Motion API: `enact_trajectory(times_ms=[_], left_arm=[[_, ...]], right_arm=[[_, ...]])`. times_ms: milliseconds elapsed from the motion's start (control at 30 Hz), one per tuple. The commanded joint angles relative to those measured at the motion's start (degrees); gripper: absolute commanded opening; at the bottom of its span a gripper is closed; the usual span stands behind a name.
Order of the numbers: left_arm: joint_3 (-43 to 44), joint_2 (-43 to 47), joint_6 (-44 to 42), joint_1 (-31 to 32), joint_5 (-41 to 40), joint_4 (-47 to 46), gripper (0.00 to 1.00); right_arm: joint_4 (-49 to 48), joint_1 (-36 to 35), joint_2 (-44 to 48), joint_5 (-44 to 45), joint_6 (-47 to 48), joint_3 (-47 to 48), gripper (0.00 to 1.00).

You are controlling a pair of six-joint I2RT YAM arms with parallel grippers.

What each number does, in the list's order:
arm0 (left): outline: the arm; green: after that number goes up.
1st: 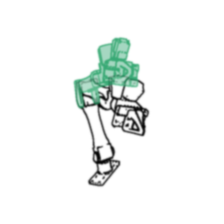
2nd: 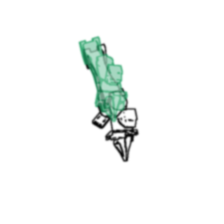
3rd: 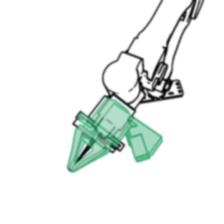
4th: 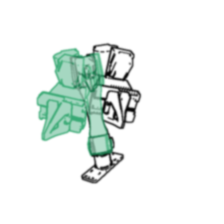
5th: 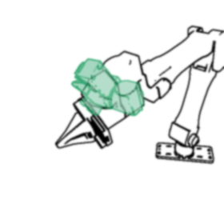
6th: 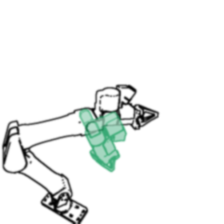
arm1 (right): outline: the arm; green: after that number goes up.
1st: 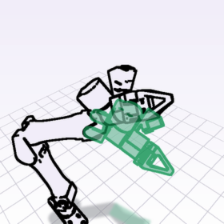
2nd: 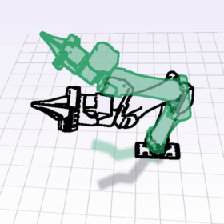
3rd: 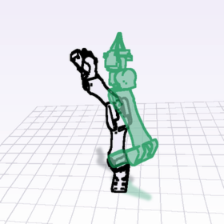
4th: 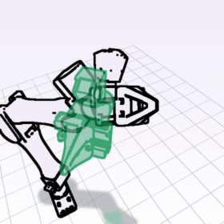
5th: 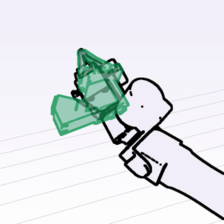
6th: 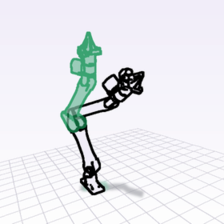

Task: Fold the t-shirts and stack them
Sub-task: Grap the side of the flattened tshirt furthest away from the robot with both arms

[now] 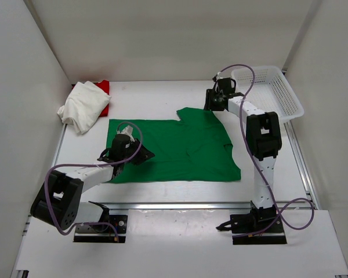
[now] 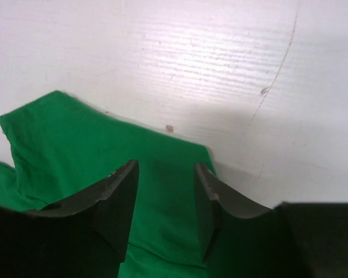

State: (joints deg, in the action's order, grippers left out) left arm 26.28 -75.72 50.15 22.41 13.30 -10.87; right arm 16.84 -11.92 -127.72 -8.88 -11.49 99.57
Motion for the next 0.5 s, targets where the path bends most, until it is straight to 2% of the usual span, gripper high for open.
enact_trajectory(times_ms=[0,133,233,300,333,367,400,467], left_arm=[[-0.10,-0.48,-0.67,0.26,-0.91,-1.52,0.24],[0.17,-0.92,-0.58,0.26,-0.03,-1.95,0.23],[-0.44,-1.00,-0.76,-0.26,-0.11,-1.96,0.23],[-0.36,-0.83,-0.49,-0.79,-0.03,-2.40,0.23],[-0.79,-1.09,-0.32,-1.32,0.15,-2.40,0.23],[-0.27,-1.09,-0.23,-0.97,0.15,-2.66,0.23],[-0.09,-0.92,-0.49,-1.06,0.23,-2.49,0.23],[0.09,-1.01,-0.23,-0.71,-0.12,-2.13,0.24]], right_arm=[[1.26,-0.12,-1.73,3.25,1.64,3.52,0.42],[7.49,0.32,-7.53,4.31,1.73,11.42,0.43],[13.91,0.32,-11.84,1.78,2.08,18.18,0.42],[14.62,-0.03,-11.85,0.19,2.08,17.86,0.40],[14.01,-0.29,-10.72,-0.34,1.91,17.07,0.36],[13.57,-0.38,-10.01,-1.21,1.64,16.28,0.27],[13.05,-0.47,-8.87,-2.09,1.56,15.84,0.24],[12.34,-0.29,-6.76,-3.41,0.86,14.26,0.10]])
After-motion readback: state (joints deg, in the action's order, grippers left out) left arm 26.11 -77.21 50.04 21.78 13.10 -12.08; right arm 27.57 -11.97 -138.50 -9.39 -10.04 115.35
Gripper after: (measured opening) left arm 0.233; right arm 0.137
